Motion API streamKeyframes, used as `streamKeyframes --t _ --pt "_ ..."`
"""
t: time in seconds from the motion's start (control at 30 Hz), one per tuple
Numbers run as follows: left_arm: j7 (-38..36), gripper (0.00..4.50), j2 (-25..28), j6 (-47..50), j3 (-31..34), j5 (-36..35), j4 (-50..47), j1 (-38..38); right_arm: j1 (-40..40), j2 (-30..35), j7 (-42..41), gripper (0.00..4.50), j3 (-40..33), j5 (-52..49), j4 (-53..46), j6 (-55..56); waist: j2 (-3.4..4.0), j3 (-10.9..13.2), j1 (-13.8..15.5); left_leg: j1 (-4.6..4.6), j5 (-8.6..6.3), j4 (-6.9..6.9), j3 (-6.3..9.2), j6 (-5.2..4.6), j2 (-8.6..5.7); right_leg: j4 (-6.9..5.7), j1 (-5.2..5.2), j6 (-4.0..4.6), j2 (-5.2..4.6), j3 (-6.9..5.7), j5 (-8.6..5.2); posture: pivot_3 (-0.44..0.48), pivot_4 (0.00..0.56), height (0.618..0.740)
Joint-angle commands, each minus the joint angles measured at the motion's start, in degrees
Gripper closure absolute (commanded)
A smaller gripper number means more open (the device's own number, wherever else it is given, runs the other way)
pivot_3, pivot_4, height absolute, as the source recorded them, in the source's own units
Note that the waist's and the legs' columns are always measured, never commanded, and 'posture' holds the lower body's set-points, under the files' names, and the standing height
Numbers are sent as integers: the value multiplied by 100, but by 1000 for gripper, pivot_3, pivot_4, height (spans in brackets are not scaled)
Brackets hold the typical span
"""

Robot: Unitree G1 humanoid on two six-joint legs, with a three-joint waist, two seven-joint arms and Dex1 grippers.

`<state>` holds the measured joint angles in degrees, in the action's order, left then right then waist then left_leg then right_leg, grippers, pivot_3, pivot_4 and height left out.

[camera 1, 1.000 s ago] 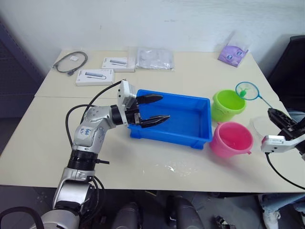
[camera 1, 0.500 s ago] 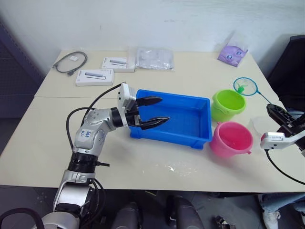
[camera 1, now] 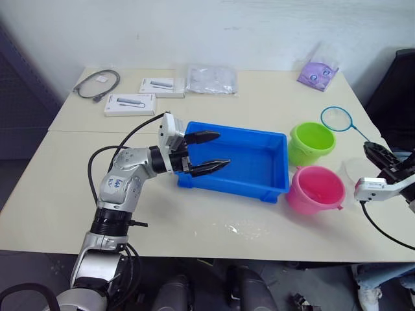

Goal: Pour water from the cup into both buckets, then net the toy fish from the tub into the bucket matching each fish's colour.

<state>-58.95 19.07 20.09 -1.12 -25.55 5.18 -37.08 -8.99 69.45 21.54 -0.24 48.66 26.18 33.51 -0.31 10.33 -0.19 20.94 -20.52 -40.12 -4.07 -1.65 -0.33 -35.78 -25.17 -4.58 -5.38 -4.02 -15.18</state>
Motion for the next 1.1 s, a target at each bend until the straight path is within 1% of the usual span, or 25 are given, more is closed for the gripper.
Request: streamKeyframes --t 0.03,0.1,0.17,0.2,0.23,0.3,0.4,0.47,0.53,0.6,0.67,0.73,0.8,0.87,0.97,1.0,1.1 --pt "-36 36 62 -56 44 -93 -158 31 53 -153 -376 4500 -359 -957 -216 166 0 0 -3 -1 0 0 0 0 0 0 0 0 0 0 0 0 150 740" --pt "-52 36 97 -87 62 -79 -145 49 133 -350 -1239 4500 -425 -2302 -380 495 0 0 -3 -4 0 1 0 0 1 0 3 0 2 0 0 0 150 740" --pt "-226 36 247 -195 229 -183 -185 105 346 -558 -2448 4500 -535 -4420 -1102 399 -4 3 1 -13 0 2 0 0 1 2 12 0 3 1 0 0 150 740" --pt "-337 36 332 -193 351 -310 -255 136 440 -675 -2997 4500 -644 -5386 -1521 120 -5 4 -13 -23 0 4 7 0 5 14 30 0 8 -3 0 0 150 740" --pt "-454 36 460 -121 472 -470 -356 174 572 -804 -3631 4500 -769 -6498 -2043 -429 -6 5 -23 -57 -3 16 10 3 10 23 65 1 10 -6 -1 0 150 740" --pt "-640 36 769 173 669 -814 -623 272 883 -847 -4726 4500 -961 -8027 -2924 -1303 -5 6 -18 -67 -5 19 15 5 16 22 75 3 13 -7 -2 0 150 740" --pt "-521 36 1239 857 1138 -1366 -867 269 1295 -712 -5708 4500 -1164 -9201 -3878 -2478 -5 6 15 -67 -10 11 30 -5 16 20 84 3 2 -16 -2 0 150 740" --pt "-616 36 1695 1157 1399 -1587 -1001 281 1375 -599 -5976 4500 -1186 -9647 -4385 -3272 -6 6 18 -66 -14 9 38 -12 16 23 86 4 -5 -22 -2 0 150 740" --pt "-1011 36 2150 1121 1440 -1590 -1191 511 1285 -592 -6130 4500 -1079 -10156 -4841 -3990 -6 6 19 -64 -18 8 43 -18 15 24 86 6 -10 -26 -3 0 150 740" --pt "-1618 36 2517 554 1323 -1325 -1411 863 1119 -676 -6372 4500 -823 -10366 -5244 -4477 -3 5 14 -64 -25 11 45 -22 12 27 90 9 -16 -28 -5 0 150 740" --pt "-2033 36 2783 216 1196 -1178 -1583 1113 1016 -793 -6598 4500 -635 -10378 -5422 -4824 -3 5 15 -67 -29 11 47 -23 11 36 91 11 -19 -32 -6 0 150 740" --pt "-2371 36 3022 128 1197 -1233 -1864 1504 798 -1094 -6757 4500 -25 -10073 -5586 -5078 -12 4 14 -65 -31 10 52 -22 11 40 91 14 -20 -35 -8 0 150 740" --pt "-2498 36 3174 44 1206 -1216 -1952 1810 561 -1366 -6931 4500 795 -9168 -5556 -5119 -12 4 19 -64 -35 12 56 -21 12 41 90 20 -22 -38 -11 0 150 740" --pt "-2456 36 3243 -46 1186 -1083 -1772 1922 404 -1716 -7138 4500 1420 -8331 -5265 -4876 -11 5 35 -61 -36 12 55 -22 12 41 85 23 -25 -37 -12 0 150 740" --pt "-2520 36 3353 -305 1186 -816 -1561 2222 238 -2331 -7287 4500 1976 -7487 -4668 -4423 -11 5 19 -53 -36 10 51 -23 7 35 74 23 -27 -36 -13 0 150 740" --pt "-2564 36 3421 -373 1272 -756 -1585 2510 186 -2573 -7357 4500 2184 -7220 -4388 -4216 -11 5 7 -54 -36 10 49 -24 7 33 73 23 -26 -35 -13 0 150 740" --pt "-2512 36 3519 -425 1485 -750 -1651 3043 46 -3030 -7544 4500 2539 -6559 -3700 -3690 -11 4 -51 -55 -36 15 42 -24 9 29 68 24 -21 -32 -13 0 150 740"
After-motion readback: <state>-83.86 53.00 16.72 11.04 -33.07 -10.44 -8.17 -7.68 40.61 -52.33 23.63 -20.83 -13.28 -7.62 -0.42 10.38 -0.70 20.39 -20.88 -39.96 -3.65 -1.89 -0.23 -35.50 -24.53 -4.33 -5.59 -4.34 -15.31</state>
